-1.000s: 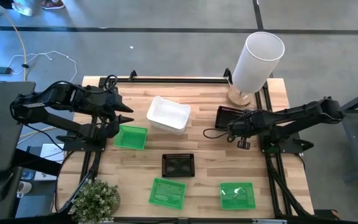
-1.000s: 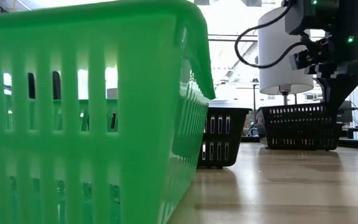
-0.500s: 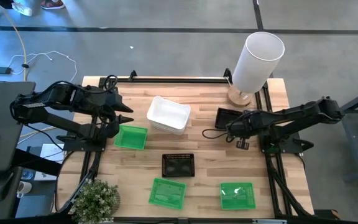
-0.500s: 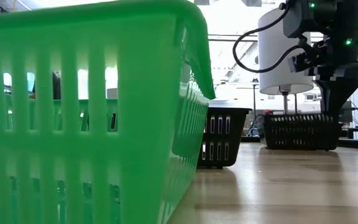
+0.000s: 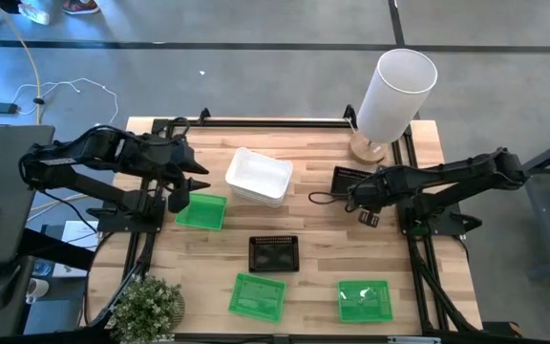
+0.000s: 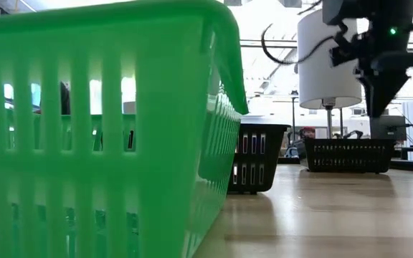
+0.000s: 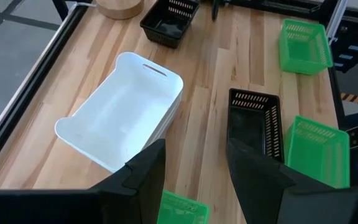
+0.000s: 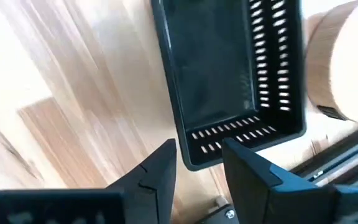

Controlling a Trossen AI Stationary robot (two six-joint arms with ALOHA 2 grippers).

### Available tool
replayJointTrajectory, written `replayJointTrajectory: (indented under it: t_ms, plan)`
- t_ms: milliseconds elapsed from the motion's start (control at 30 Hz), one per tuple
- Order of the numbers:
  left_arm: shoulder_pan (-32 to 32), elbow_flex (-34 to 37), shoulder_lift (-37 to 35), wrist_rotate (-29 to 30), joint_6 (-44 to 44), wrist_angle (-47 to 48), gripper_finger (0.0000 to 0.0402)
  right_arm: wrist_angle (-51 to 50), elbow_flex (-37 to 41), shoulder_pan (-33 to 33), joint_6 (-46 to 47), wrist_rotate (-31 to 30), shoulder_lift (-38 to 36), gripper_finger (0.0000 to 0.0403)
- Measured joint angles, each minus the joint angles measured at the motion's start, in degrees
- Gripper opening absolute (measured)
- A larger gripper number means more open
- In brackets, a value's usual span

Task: Stack baskets by color
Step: Stack the bottom black bin on top of the other black bins

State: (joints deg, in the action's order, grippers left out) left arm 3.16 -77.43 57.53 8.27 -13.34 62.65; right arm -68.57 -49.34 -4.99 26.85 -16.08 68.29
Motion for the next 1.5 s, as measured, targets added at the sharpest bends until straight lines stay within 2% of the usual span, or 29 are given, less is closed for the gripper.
replayJointTrajectory:
  t_ms: [300, 833, 1067, 1500]
  plan:
    - [-0.2, 0.0, 6.5, 0.0, 0.0, -1.5, 0.0156, 1.5, -6.2, 0.0, 1.7, 0.0, 0.0, 0.0117]
    - [-9.4, 0.0, 19.1, 0.1, 0.0, -10.7, 0.0156, 8.2, -6.2, 0.0, 1.7, 0.0, 0.0, 0.0118]
    - [-13.3, 0.0, 25.1, 4.3, 0.0, -13.5, 0.0156, 12.2, -6.2, 0.0, 1.3, 0.0, 0.0, 0.0118]
    - [-16.1, 0.0, 37.5, 4.4, -0.2, -16.5, 0.0156, 13.8, -6.2, 0.0, 1.2, 0.0, 0.0, 0.0118]
